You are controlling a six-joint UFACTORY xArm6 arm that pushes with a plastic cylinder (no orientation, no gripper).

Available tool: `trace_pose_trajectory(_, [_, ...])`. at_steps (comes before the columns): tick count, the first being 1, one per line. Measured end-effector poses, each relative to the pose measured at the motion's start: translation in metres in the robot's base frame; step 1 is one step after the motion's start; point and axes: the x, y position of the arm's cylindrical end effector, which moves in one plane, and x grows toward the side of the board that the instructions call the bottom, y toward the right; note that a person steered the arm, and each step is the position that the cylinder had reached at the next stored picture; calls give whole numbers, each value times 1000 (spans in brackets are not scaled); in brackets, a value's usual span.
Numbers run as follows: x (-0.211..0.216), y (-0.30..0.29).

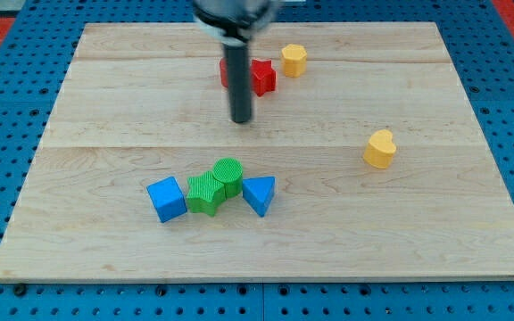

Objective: Push the yellow blocks close to the red star

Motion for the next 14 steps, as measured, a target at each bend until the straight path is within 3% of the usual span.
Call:
trace_pose_trajectory(1, [58,98])
trace_pose_trajectory(3, [86,151])
trace_pose_trajectory(5, [-15,126])
trace_pose_trajectory(7, [-68,103])
trace_pose_trajectory(8, [-61,108])
trace_pose_trajectory(9, [-61,163])
trace_pose_trajectory(10, [-86,163])
trace_pose_trajectory(14, [-99,96])
